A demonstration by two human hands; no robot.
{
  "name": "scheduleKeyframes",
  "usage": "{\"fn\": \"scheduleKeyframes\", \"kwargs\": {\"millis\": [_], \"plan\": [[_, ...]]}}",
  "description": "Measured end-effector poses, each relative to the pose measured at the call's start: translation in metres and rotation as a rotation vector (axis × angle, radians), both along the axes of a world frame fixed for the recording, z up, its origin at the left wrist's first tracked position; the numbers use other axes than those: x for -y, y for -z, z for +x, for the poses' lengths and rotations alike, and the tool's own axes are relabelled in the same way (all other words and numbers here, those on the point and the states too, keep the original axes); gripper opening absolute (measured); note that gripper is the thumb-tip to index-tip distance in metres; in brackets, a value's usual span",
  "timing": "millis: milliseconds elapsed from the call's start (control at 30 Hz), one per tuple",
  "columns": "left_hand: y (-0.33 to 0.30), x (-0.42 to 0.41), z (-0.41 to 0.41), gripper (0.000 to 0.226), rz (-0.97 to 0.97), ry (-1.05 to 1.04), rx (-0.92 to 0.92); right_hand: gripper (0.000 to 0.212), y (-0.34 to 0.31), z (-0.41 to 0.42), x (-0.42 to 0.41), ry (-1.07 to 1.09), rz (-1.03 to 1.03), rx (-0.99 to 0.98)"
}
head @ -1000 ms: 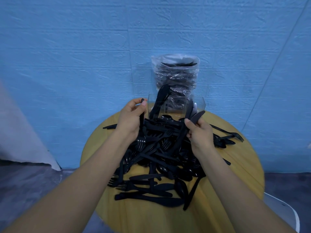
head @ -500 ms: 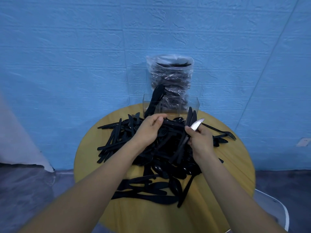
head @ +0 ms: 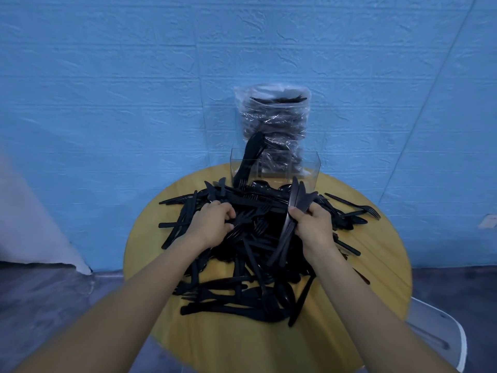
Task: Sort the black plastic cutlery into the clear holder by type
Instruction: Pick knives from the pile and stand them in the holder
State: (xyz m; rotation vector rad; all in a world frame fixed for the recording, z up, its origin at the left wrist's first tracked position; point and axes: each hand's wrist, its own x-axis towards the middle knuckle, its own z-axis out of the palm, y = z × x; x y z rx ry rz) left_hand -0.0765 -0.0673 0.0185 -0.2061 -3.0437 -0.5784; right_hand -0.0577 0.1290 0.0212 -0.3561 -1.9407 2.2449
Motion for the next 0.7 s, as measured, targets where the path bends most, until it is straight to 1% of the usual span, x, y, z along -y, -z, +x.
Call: {"fn": "scheduleKeyframes", "kwargs": {"millis": [233, 333, 400, 500, 567, 633, 700], "plan": [[-0.001, -0.003, -0.012, 0.012, 0.075, 0.018, 0.008, 0.011, -0.002, -0.001, -0.005, 0.003, 0.031, 0.018], [-0.006, -0.004, -0.015, 0.013, 0.08, 0.047, 0.005, 0.008, -0.005, -0.004, -0.008, 0.013, 0.041, 0.013], [-0.015, -0.006, -0.016, 0.014, 0.134, 0.065, -0.045, 0.006, -0.01, -0.007, -0.01, 0.019, 0.054, -0.002], [-0.038, -0.01, -0.017, 0.016, 0.269, 0.082, -0.161, 0.006, -0.025, -0.01, -0.011, 0.005, 0.059, -0.051], [-0.056, -0.014, -0.019, 0.017, 0.404, 0.09, -0.206, 0.007, -0.039, -0.01, -0.007, -0.029, 0.053, -0.097], [-0.072, -0.022, -0.017, 0.018, 0.612, 0.093, -0.205, 0.006, -0.051, -0.007, 0.0, -0.098, 0.033, -0.148], [-0.083, -0.031, -0.008, 0.018, 0.837, 0.1, -0.159, 0.01, -0.059, 0.001, 0.011, -0.163, 0.01, -0.189]]}}
